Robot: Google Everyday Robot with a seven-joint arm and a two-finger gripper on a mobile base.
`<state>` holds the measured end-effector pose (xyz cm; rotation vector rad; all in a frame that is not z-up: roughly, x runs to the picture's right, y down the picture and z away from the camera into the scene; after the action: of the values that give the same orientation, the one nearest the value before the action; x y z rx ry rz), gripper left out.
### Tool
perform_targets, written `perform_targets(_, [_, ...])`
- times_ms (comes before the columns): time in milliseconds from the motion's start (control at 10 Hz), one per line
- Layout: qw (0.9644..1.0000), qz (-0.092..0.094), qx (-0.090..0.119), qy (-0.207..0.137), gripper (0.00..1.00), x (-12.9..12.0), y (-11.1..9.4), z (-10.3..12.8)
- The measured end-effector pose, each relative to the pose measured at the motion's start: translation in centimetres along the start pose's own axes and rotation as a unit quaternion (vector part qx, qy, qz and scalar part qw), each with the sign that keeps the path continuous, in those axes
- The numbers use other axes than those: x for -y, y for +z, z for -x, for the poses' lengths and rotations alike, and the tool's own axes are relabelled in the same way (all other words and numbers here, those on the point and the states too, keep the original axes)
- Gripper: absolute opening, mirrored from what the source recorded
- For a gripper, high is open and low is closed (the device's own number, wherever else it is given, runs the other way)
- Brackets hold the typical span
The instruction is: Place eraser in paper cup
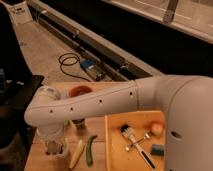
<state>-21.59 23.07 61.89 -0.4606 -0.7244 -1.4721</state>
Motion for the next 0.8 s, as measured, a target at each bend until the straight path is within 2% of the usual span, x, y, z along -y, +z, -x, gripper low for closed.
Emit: perform_targets(800, [0.9989, -0.043, -0.01, 0.016, 0.0, -0.8, 1.7, -0.4])
